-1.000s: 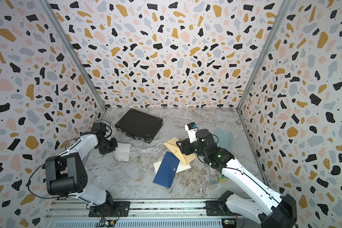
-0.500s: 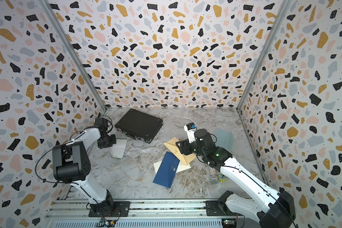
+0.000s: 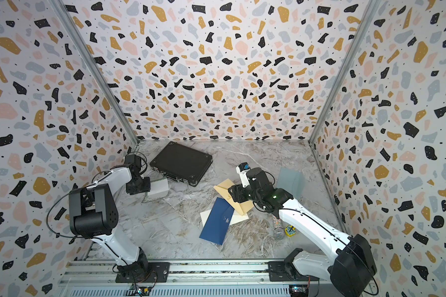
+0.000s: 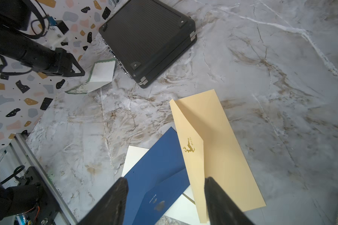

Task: Take the letter paper out of the envelope
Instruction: Place the letter paper at the center of the board.

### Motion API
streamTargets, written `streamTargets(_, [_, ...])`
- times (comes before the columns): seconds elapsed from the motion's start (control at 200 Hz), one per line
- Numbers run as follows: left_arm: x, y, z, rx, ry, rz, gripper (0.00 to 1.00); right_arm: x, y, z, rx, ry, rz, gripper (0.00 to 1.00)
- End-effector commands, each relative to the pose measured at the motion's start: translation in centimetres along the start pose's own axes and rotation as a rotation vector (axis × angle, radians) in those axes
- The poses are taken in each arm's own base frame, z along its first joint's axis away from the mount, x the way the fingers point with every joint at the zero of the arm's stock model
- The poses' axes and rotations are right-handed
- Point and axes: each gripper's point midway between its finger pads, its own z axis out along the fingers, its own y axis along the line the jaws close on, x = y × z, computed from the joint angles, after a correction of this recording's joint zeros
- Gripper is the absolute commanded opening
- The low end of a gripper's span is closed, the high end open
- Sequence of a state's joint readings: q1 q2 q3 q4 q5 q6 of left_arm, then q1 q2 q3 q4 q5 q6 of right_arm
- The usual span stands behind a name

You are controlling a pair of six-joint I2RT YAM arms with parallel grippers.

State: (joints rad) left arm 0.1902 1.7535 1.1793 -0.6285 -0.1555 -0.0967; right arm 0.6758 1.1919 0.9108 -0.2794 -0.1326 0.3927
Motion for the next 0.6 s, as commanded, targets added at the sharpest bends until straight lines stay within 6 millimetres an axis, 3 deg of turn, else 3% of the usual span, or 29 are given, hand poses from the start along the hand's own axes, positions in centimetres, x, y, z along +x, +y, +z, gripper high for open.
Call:
streamTargets(0.0, [-0.1,0.9,-2.0,-0.024,-0.029,-0.018,0.54,-0.8,-0.7,-0.5,0.068,0.000,-0.004,0.65])
streamTargets(0.165, [0.0,-0.1,-4.4,0.050,-0.058,-0.070,0.61,0.5,-0.4,0.7,0.048,0.087,0.033,0.64])
streamTargets(0.305, [0.6,-2.8,-6.4,0.215,-0.037,-0.138,0.65,1.1,-0.1,2.0,0.013,0.180,0.026,0.67])
streamTargets(0.45, [2.2,-8.2,-8.9,0.494,0.013,-0.238,0.68,2.0,-0.7,4.1,-0.027,0.309,0.034,0.66])
streamTargets(0.596, [4.2,-15.1,-11.6,0.754,0.079,-0.292,0.73,3.0,-3.4,6.3,-0.043,0.357,0.099,0.65])
